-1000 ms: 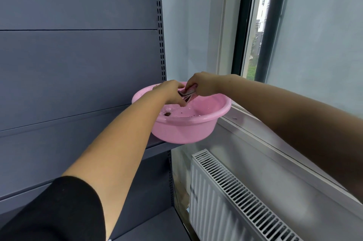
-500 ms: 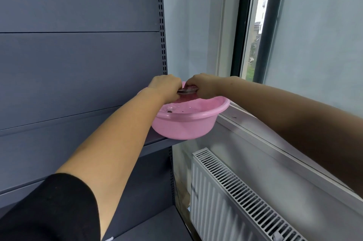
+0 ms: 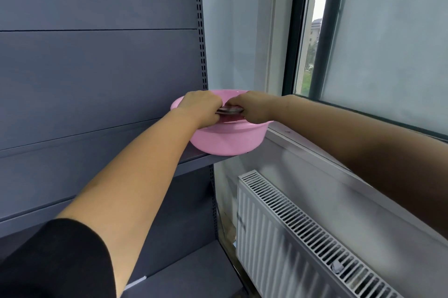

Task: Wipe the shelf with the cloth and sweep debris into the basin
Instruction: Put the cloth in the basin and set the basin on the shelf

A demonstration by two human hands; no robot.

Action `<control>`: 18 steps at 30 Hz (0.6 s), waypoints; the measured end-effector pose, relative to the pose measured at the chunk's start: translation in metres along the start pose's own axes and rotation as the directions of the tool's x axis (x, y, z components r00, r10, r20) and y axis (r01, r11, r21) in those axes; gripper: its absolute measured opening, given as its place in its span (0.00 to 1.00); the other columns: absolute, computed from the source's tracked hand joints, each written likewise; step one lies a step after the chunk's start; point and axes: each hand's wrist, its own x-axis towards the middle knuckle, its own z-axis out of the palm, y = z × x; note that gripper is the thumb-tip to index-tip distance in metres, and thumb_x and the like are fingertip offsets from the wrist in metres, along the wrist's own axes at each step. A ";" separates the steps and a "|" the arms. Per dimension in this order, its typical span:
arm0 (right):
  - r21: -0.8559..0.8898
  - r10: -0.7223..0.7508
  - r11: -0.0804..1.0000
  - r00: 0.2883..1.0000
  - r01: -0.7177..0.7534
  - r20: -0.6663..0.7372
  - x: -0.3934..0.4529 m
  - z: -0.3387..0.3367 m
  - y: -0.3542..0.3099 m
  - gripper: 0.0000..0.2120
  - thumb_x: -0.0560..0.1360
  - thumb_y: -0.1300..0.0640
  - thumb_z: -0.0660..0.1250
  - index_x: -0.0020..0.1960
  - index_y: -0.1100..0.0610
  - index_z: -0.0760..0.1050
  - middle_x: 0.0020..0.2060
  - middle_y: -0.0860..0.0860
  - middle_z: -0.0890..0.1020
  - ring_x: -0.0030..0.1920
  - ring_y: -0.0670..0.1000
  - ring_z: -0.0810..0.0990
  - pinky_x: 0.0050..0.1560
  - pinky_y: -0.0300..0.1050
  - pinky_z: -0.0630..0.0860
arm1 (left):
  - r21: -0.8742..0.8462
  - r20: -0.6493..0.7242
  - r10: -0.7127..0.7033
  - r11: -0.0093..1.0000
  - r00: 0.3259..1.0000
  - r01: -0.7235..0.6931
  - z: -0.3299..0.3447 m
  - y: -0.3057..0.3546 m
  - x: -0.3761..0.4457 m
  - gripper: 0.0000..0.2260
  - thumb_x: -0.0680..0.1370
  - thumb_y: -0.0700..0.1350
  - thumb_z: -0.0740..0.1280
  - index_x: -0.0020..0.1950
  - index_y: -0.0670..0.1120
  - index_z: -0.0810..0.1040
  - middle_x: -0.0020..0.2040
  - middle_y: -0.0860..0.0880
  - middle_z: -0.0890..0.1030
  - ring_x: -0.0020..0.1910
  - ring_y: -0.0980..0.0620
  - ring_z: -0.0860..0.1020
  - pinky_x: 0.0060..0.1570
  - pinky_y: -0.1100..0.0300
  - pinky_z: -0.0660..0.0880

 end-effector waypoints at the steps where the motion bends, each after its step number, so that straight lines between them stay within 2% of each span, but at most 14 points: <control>1: -0.017 -0.001 1.000 1.000 0.001 0.003 -0.001 0.002 -0.001 0.21 0.75 0.68 0.54 0.66 0.57 0.69 0.60 0.57 0.77 0.58 0.59 0.74 0.52 0.46 0.68 | 0.003 0.004 0.004 1.000 1.000 -0.004 0.001 0.001 -0.002 0.11 0.78 0.41 0.59 0.55 0.40 0.77 0.55 0.41 0.79 0.54 0.41 0.77 0.42 0.56 0.66; 7: -0.054 0.004 0.999 0.999 -0.002 0.045 -0.003 0.020 -0.002 0.24 0.75 0.66 0.55 0.69 0.54 0.65 0.61 0.56 0.76 0.60 0.59 0.74 0.59 0.52 0.72 | -0.075 0.056 0.027 0.997 0.998 -0.023 0.019 0.004 -0.008 0.11 0.77 0.44 0.61 0.57 0.42 0.74 0.57 0.43 0.79 0.55 0.43 0.77 0.43 0.56 0.68; 10: -0.060 0.015 0.998 0.999 -0.012 0.046 -0.001 0.025 -0.002 0.24 0.75 0.66 0.56 0.70 0.53 0.64 0.62 0.55 0.74 0.61 0.59 0.73 0.53 0.49 0.71 | -0.070 0.052 0.031 0.997 0.998 -0.027 0.025 0.005 -0.007 0.12 0.76 0.44 0.63 0.59 0.42 0.72 0.58 0.44 0.77 0.56 0.43 0.76 0.44 0.55 0.68; 12: -0.071 0.017 0.997 0.999 -0.014 0.045 0.000 0.028 -0.003 0.23 0.76 0.66 0.56 0.70 0.54 0.63 0.62 0.55 0.74 0.60 0.59 0.73 0.46 0.46 0.67 | -0.044 0.041 0.036 0.998 0.999 -0.034 0.029 0.005 -0.006 0.12 0.77 0.42 0.62 0.60 0.41 0.71 0.59 0.43 0.77 0.57 0.42 0.76 0.47 0.53 0.70; 18: -0.127 0.016 0.992 1.000 -0.017 -0.010 0.008 0.032 -0.006 0.23 0.76 0.66 0.55 0.70 0.55 0.62 0.63 0.55 0.74 0.60 0.58 0.74 0.43 0.46 0.65 | 0.074 -0.003 0.029 0.997 1.000 -0.028 0.030 0.002 0.000 0.13 0.78 0.38 0.60 0.63 0.42 0.72 0.61 0.42 0.78 0.60 0.41 0.76 0.52 0.52 0.71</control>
